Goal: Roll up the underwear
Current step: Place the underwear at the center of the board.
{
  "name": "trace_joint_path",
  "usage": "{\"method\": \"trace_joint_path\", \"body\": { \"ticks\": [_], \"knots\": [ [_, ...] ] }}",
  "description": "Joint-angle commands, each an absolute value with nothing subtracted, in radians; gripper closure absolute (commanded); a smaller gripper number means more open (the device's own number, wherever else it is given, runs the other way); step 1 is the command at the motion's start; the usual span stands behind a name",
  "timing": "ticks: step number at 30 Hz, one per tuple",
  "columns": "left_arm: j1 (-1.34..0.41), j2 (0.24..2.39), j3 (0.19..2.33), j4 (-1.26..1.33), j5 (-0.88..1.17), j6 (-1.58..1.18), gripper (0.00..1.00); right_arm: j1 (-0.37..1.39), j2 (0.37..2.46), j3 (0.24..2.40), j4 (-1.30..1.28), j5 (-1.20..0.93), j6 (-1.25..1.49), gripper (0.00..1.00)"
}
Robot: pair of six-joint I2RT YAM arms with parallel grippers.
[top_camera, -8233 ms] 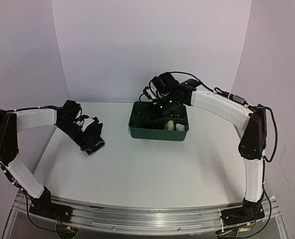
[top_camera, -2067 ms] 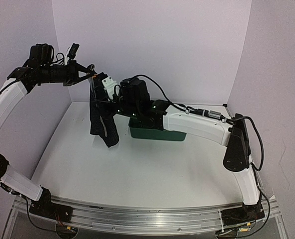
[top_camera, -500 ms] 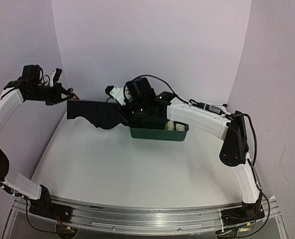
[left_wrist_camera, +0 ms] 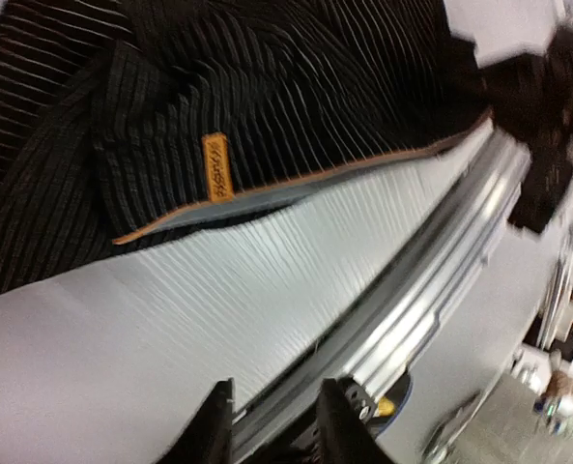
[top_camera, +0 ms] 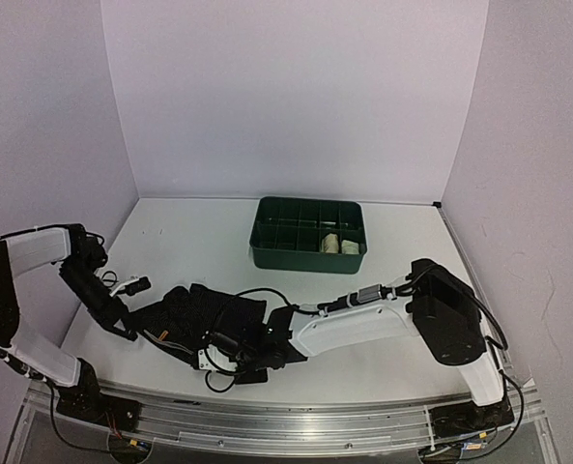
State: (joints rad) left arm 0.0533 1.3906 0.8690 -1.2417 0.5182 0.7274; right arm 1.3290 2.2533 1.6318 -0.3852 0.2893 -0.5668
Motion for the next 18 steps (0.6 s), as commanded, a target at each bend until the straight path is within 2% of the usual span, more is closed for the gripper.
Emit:
{"method": "trace_joint_path", "body": {
  "ticks": [1, 4, 9, 12, 15, 16, 18],
  "knots": [
    [0.062, 1.240, 0.877, -1.432, 0.536, 1.144, 0.40, 1.351, 2.158, 1.580, -0.402, 0.341, -0.578, 1.00],
    [0.062, 1.172, 0.857, -1.433, 0.483, 1.280, 0.34, 1.356, 2.116, 1.517, -0.400, 0.340, -0.571, 1.00],
    [0.060, 1.185, 0.907, -1.419, 0.593, 1.344, 0.39, 1.356, 2.047, 1.402, -0.398, 0.317, -0.617, 1.00],
    [0.036, 1.234, 0.952, -1.296, 0.683, 1.221, 0.44, 1.347, 2.018, 1.335, -0.394, 0.339, -0.719, 1.00],
    [-0.041, 1.276, 0.970, -1.120, 0.658, 1.045, 0.48, 1.282, 1.980, 1.273, -0.389, 0.316, -0.799, 0.98],
    [-0.082, 1.292, 0.970, -1.049, 0.627, 0.998, 0.48, 1.251, 1.965, 1.254, -0.387, 0.285, -0.828, 0.93],
    [-0.176, 1.336, 0.970, -0.954, 0.549, 0.923, 0.47, 1.179, 1.944, 1.236, -0.383, 0.229, -0.886, 0.73]
  ]
}}
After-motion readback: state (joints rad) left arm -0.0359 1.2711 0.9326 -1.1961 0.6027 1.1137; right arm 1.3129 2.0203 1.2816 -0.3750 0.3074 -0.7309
